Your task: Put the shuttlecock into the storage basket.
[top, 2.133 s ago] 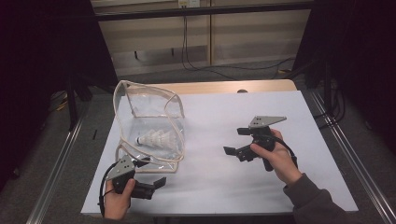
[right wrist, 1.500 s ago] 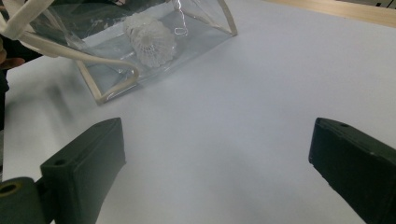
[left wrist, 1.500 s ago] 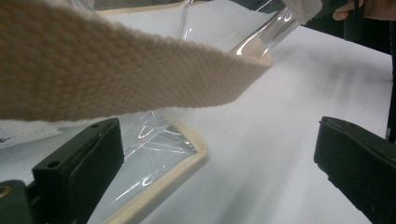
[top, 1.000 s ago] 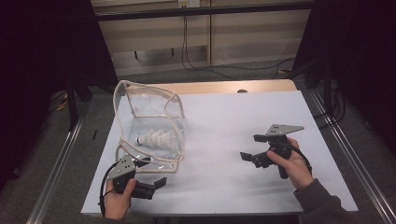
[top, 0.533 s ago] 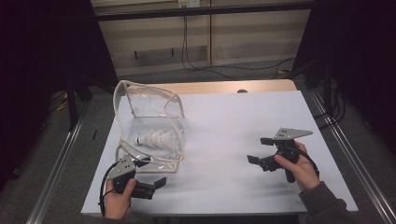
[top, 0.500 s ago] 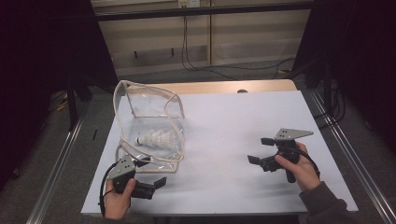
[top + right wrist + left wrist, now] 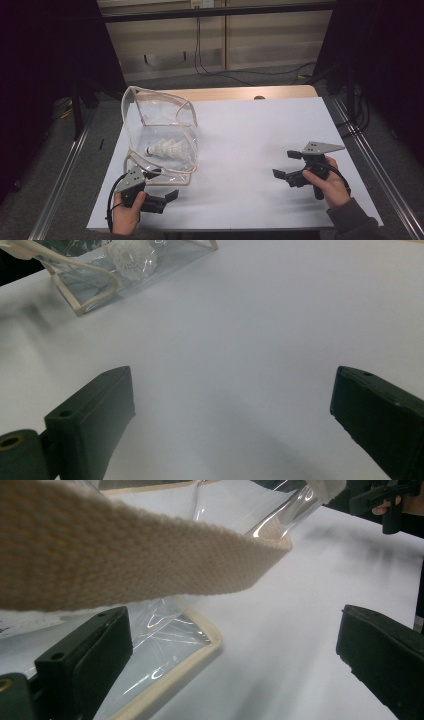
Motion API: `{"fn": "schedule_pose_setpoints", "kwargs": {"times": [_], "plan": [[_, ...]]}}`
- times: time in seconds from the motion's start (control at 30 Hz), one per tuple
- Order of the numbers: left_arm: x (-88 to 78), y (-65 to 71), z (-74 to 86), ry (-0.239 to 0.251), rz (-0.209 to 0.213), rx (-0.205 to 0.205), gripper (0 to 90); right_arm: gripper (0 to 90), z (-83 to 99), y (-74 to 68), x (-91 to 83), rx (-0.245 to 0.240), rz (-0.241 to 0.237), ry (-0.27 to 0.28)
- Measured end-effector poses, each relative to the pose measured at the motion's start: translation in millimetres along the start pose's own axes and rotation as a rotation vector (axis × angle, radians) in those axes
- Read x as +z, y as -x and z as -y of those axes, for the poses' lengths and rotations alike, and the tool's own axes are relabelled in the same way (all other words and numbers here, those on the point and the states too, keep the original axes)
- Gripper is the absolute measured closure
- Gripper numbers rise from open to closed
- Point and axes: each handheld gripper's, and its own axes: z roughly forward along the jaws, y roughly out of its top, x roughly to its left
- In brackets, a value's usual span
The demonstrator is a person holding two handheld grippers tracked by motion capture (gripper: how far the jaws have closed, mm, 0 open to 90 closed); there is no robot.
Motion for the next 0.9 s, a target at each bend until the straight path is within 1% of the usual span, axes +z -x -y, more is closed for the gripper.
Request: {"fn": "schedule_pose_setpoints", "kwargs": {"times": [0.1,0.33,0.53,0.83,0.9], "plan": [[-0.4,-0.1,-0.2,0.002,-0.007,0.003,1.5,3.6,2.8,1.8,-2.5,0.002,0.008,-0.002],[-0.4,0.4,-0.5,0.002,-0.008,0.001,1.5,3.7,8.2,4.4,-7.1,0.006,0.020,-0.003],[-0.7,0.3,-0.3,0.002,-0.007,0.000,1.5,3.7,11.9,5.7,-9.7,0.003,0.024,-0.003],[-0.9,0.3,-0.3,-0.001,-0.008,0.003,1.5,3.8,18.4,9.1,-15.4,0.016,0.031,-0.002],[-0.6,0.5,-0.4,0.000,-0.008,0.003,1.5,3.7,19.4,9.9,-16.2,0.013,0.034,-0.001]]}}
